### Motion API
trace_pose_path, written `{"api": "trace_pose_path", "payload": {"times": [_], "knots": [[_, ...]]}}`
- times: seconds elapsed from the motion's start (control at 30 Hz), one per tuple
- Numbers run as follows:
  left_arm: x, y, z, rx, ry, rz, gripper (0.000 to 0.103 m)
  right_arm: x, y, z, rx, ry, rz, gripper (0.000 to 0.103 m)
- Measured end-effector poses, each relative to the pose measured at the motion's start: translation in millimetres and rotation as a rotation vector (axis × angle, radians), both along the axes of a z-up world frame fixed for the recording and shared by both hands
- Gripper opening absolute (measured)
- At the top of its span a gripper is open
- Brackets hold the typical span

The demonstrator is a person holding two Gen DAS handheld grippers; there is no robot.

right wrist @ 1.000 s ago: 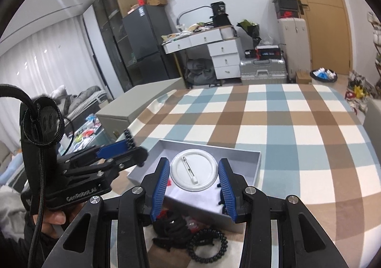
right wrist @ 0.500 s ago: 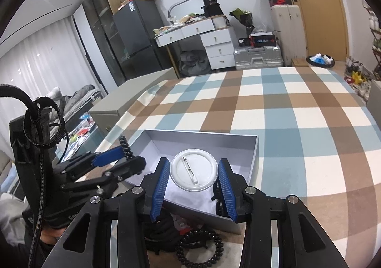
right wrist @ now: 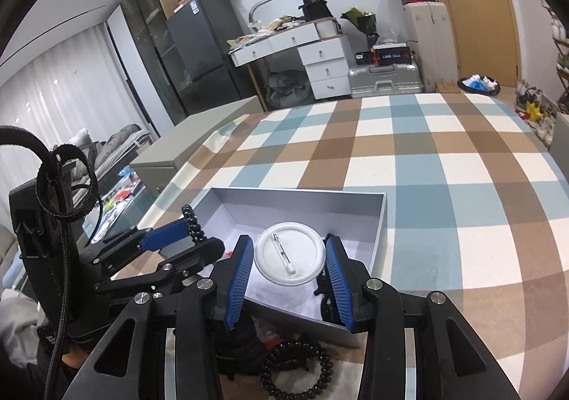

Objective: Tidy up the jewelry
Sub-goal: 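Lower the hair tie and white case into the grey box and release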

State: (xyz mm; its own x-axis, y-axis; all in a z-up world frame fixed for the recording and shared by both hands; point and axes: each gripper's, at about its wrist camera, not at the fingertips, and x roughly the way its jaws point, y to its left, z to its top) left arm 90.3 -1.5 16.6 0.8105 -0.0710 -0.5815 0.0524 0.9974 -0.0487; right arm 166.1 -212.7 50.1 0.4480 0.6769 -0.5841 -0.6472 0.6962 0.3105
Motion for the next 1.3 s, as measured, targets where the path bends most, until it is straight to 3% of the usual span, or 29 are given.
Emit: {"api": "trace_pose_path", "payload": {"times": [0.4, 0.57, 0.73, 0.8, 0.87, 0.93, 1.03, 1.1, 1.2, 1.3], "knots": [[0, 4, 2, -0.038, 0.006, -0.009, 0.045, 2, 0, 0, 0.013, 0.008, 0.004, 0.043], [0, 4, 4, -0.057, 0.012, -0.003, 0.053, 2, -4, 3, 0.027, 0.010, 0.000, 0.055], [-6, 1, 12, -0.062, -0.024, 0.002, 0.085, 3, -10, 6, 0.053, 0.013, -0.012, 0.069], [-8, 1, 15, -0.057, -0.039, -0.001, 0.085, 3, -12, 7, 0.054, 0.016, -0.011, 0.070], [-9, 2, 17, -0.045, -0.033, 0.006, 0.085, 2, -14, 8, 0.050, 0.017, -0.015, 0.079], [-11, 4, 15, -0.032, -0.016, 0.026, 0.090, 0, -19, 11, 0.043, 0.007, -0.031, 0.094], [-28, 7, 7, 0.008, -0.028, 0.035, 0.094, -6, -27, 13, 0.032, -0.001, -0.037, 0.103], [-34, 8, 6, 0.025, -0.023, 0.056, 0.094, -14, -33, 14, 0.017, -0.024, -0.032, 0.103], [-42, 11, 6, -0.026, -0.020, 0.043, 0.095, -23, -40, 13, 0.003, -0.043, -0.048, 0.103], [-46, 7, 5, -0.040, -0.014, 0.014, 0.095, -29, -47, 8, -0.026, -0.013, -0.055, 0.103]]}}
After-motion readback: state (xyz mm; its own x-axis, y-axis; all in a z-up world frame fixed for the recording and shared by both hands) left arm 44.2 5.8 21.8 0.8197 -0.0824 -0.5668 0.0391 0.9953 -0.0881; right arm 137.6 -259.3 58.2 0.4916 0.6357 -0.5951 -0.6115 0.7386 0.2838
